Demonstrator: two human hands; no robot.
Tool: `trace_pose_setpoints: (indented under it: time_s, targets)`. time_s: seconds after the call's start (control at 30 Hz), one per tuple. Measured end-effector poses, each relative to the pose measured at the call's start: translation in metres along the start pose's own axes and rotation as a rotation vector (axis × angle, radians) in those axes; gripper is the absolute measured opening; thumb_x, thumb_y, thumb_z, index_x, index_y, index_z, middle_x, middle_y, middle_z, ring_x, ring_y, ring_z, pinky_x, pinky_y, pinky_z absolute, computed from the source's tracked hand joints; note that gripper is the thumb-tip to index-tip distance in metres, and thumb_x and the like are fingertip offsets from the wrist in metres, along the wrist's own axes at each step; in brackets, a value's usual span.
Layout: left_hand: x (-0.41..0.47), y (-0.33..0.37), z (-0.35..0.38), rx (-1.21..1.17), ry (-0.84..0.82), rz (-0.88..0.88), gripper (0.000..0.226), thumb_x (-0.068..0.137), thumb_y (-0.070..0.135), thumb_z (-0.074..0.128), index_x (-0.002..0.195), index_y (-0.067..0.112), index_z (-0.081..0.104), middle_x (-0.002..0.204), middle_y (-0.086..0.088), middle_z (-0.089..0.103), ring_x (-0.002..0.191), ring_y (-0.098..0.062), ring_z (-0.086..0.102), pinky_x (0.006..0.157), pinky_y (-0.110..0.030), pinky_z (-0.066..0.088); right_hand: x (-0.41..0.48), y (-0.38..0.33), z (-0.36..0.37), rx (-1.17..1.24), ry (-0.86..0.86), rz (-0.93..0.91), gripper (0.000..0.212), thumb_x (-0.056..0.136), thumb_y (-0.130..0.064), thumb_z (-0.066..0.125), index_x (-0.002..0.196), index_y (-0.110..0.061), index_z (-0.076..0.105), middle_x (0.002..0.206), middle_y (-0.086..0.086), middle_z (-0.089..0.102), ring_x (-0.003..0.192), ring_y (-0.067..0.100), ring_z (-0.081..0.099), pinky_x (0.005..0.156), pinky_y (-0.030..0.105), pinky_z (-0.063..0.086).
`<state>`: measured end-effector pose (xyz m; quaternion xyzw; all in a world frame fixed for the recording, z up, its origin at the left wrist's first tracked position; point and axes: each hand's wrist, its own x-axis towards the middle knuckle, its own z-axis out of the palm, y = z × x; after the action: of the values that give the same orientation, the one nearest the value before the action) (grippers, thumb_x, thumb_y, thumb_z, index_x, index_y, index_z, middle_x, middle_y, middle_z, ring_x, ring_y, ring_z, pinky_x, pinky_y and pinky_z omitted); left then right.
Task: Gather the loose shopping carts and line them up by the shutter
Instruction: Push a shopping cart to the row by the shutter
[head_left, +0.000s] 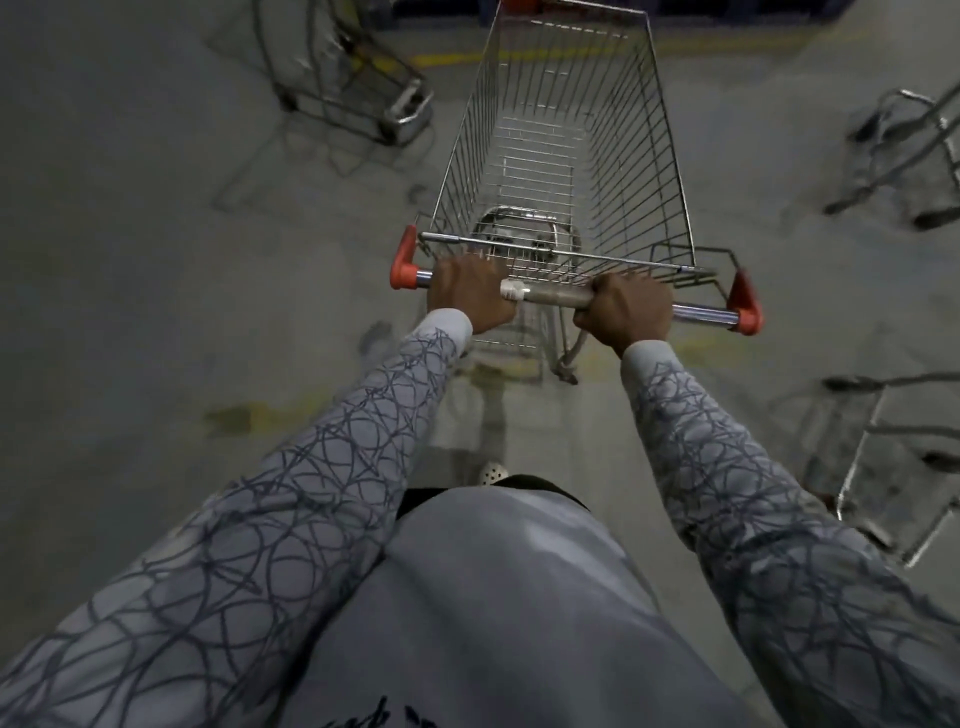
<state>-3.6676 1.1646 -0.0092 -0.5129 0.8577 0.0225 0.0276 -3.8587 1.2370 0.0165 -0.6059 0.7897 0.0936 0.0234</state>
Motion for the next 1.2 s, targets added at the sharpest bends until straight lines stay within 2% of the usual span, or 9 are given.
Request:
trace_pose_setpoints:
  time_s: [0.2,0.37,0.57,0.7,0.8,0.97,1.1,1.2]
  targets:
    - [-0.029,-0.052,0.005,-0.029,0.025,-0.197,0.034,0.079,0.05,0.062,0.099,0.023,0.07,0.095,-0.003,0.071,0.091,-0.027,0.066,0.073,-0.032,0.041,0.019,-0.056,-0.012,-0.004,0.026,-0.181,0.03,0.078,-0.044,0.065,0.095,-0.021,0.074,0.081,0.007,0.073,0.079,0.032,0.071,0.07,0.034,0.04]
    - [-0.062,-0.1,0.006,-0.052,0.006,-0.368,0.031,0.076,0.05,0.061,0.094,0.025,0.068,0.085,-0.001,0.067,0.08,-0.024,0.062,0.069,-0.032,0.041,0.026,-0.113,-0.02,0.017,0.039,-0.343,0.031,0.081,-0.045,0.065,0.094,-0.019,0.075,0.082,0.007,0.072,0.079,0.032,0.07,0.069,0.033,0.044]
    - [-0.112,-0.157,0.005,-0.058,-0.008,-0.552,0.031,0.077,0.051,0.064,0.092,0.025,0.069,0.083,0.0,0.067,0.075,-0.022,0.059,0.067,-0.03,0.042,0.026,-0.19,-0.029,-0.018,0.054,-0.534,0.033,0.082,-0.049,0.064,0.096,-0.022,0.074,0.087,0.008,0.072,0.082,0.031,0.07,0.067,0.032,0.041]
    - [-0.149,-0.187,0.002,-0.068,-0.023,-0.665,0.025,0.08,0.047,0.062,0.091,0.024,0.069,0.085,-0.001,0.069,0.081,-0.025,0.065,0.067,-0.029,0.039,0.018,-0.242,-0.035,-0.041,0.059,-0.652,0.033,0.083,-0.048,0.064,0.097,-0.02,0.073,0.09,0.009,0.073,0.084,0.033,0.071,0.068,0.034,0.041]
    - [-0.178,-0.205,0.003,-0.051,-0.039,-0.758,0.026,0.081,0.047,0.058,0.089,0.023,0.067,0.085,0.0,0.069,0.077,-0.024,0.062,0.065,-0.03,0.036,0.01,-0.278,-0.036,-0.064,0.063,-0.737,0.034,0.083,-0.049,0.064,0.097,-0.02,0.073,0.088,0.008,0.073,0.082,0.032,0.07,0.068,0.034,0.041]
    - [-0.229,-0.226,0.005,-0.073,-0.047,-0.91,0.019,0.082,0.044,0.057,0.081,0.026,0.055,0.087,-0.001,0.068,0.082,-0.027,0.065,0.066,-0.031,0.036,-0.009,-0.333,-0.037,-0.089,0.079,-0.885,0.035,0.082,-0.049,0.064,0.098,-0.019,0.073,0.086,0.008,0.073,0.08,0.031,0.07,0.07,0.034,0.045]
    - [-0.27,-0.238,0.01,-0.084,-0.03,-1.044,0.027,0.081,0.05,0.059,0.086,0.024,0.064,0.087,0.0,0.07,0.083,-0.027,0.067,0.067,-0.031,0.04,-0.03,-0.373,-0.039,-0.097,0.075,-0.999,0.037,0.079,-0.047,0.063,0.101,-0.019,0.074,0.091,0.01,0.074,0.085,0.034,0.07,0.075,0.037,0.051]
    - [-0.301,-0.243,0.015,-0.101,0.007,-1.158,0.032,0.079,0.051,0.063,0.09,0.023,0.07,0.087,-0.003,0.071,0.085,-0.03,0.068,0.07,-0.032,0.041,-0.048,-0.4,-0.038,-0.113,0.089,-1.101,0.036,0.082,-0.047,0.063,0.101,-0.019,0.074,0.094,0.01,0.073,0.086,0.033,0.07,0.071,0.035,0.044]
